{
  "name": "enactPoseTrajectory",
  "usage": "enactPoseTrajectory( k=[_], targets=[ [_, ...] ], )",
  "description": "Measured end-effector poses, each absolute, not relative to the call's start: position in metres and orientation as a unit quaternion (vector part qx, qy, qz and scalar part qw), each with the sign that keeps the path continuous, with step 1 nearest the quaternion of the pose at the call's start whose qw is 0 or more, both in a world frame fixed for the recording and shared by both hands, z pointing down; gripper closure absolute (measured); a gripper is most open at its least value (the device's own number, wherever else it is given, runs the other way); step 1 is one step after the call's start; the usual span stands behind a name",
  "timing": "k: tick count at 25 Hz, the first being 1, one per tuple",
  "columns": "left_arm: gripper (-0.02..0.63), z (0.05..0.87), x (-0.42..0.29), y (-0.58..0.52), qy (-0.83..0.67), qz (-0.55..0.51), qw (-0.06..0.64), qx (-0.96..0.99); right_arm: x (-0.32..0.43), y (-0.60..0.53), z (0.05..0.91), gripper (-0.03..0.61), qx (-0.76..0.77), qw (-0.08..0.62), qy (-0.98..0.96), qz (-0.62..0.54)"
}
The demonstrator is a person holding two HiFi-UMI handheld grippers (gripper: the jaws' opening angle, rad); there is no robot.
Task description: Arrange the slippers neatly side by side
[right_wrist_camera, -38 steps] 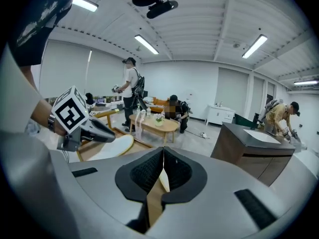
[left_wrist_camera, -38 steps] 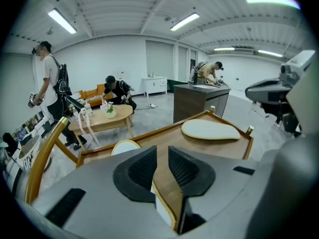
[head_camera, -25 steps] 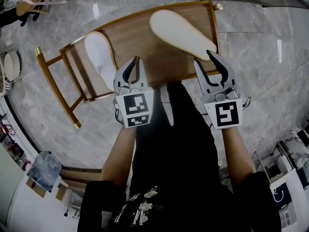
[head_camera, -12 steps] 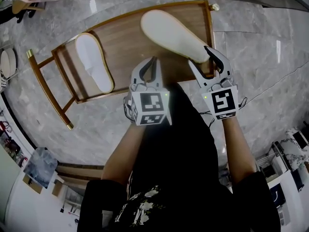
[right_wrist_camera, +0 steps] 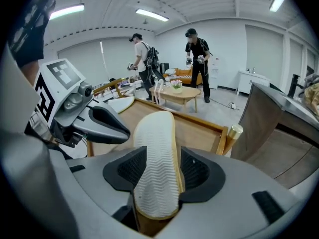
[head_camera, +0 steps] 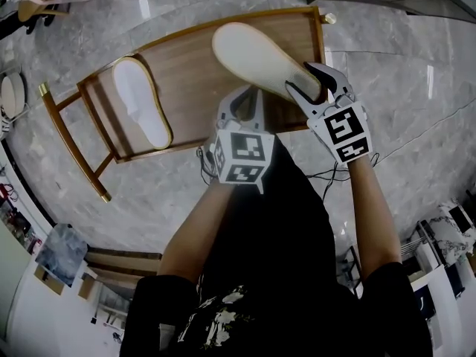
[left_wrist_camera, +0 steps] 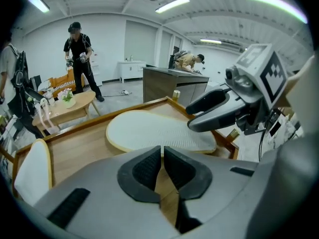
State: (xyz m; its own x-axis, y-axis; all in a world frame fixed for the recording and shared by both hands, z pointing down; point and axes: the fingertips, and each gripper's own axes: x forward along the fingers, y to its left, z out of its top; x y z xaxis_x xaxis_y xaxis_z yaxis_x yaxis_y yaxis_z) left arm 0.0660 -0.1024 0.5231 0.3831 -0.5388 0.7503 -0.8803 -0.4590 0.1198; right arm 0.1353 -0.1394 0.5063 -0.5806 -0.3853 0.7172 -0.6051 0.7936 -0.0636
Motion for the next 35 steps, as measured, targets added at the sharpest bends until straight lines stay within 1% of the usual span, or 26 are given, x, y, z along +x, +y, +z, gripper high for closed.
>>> enactPoseTrajectory(
  k=[4,7,9,12,16,20,24,30,35],
  targets=[
    [0.601,0.531,0.072,-0.104,-0.441,0.331,0.271,0.789,0.131,-0.146,0.513,0.374,0.261,0.370,-0.877,0.160],
    [0.601,0.539,0.074,-0.103,-0.433,0.344,0.281,0.784,0.133,-0.148,0.522,0.376,0.259,0.379,-0.868,0.189],
    [0.601,0.543,0.074,-0.103,-0.429,0.352,0.290,0.780,0.135,-0.151,0.526,0.392,0.265,0.379,-0.863,0.204],
    [0.601,0.548,0.074,-0.102,-0.426,0.358,0.295,0.777,0.135,-0.151,0.531,0.399,0.264,0.381,-0.859,0.218],
    [0.601,0.553,0.074,-0.102,-0.424,0.364,0.300,0.773,0.133,-0.146,0.532,0.443,0.261,0.379,-0.854,0.243],
    [0.601,0.557,0.070,-0.099,-0.425,0.355,0.326,0.766,0.131,-0.141,0.526,0.480,0.263,0.379,-0.848,0.260],
    [0.601,0.559,0.065,-0.098,-0.430,0.355,0.332,0.761,0.124,-0.130,0.510,0.527,0.243,0.366,-0.852,0.284],
    [0.601,0.560,0.060,-0.094,-0.434,0.351,0.340,0.756,0.115,-0.114,0.500,0.543,0.244,0.364,-0.855,0.278],
    [0.601,0.550,0.065,-0.099,-0.439,0.327,0.345,0.762,0.109,-0.104,0.489,0.551,0.261,0.347,-0.856,0.280]
  ],
)
